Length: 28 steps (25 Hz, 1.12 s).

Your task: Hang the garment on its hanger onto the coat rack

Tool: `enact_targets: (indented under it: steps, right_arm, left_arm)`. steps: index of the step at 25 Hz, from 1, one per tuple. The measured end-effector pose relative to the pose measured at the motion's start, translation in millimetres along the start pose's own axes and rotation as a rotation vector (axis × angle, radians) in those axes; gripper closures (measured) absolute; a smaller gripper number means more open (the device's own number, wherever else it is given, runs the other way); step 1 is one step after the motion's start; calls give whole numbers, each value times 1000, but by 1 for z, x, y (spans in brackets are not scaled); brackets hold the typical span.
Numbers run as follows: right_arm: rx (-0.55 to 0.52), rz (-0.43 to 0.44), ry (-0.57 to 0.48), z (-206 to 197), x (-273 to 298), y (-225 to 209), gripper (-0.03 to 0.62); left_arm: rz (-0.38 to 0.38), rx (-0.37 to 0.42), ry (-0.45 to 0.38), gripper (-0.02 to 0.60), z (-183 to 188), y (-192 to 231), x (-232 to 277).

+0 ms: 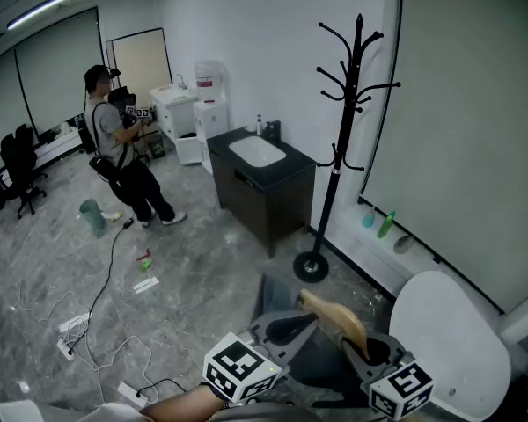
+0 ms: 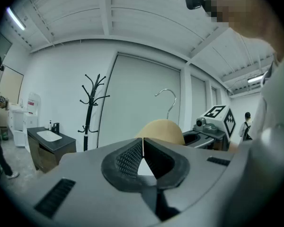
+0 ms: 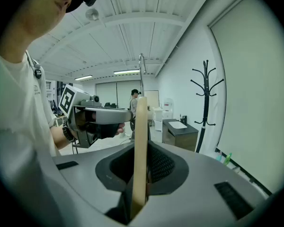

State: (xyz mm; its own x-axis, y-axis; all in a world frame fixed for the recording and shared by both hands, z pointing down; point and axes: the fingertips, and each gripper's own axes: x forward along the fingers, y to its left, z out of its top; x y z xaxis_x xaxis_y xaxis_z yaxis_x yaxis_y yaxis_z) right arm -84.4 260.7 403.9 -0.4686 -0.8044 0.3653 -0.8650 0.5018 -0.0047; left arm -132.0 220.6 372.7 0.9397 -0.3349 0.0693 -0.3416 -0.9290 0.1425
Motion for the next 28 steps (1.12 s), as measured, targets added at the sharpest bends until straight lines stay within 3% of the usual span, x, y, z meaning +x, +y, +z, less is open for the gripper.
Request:
enact_targets:
  steps: [14,28]
  right_arm:
    - [27,-32,3,-4,-17,-17,536]
    - [31,9,-30,-10,-39,-52,536]
  left_arm:
    - [-11,2,26,568,-2,-13,7]
    - [27,14,34,568,-8,-28,42]
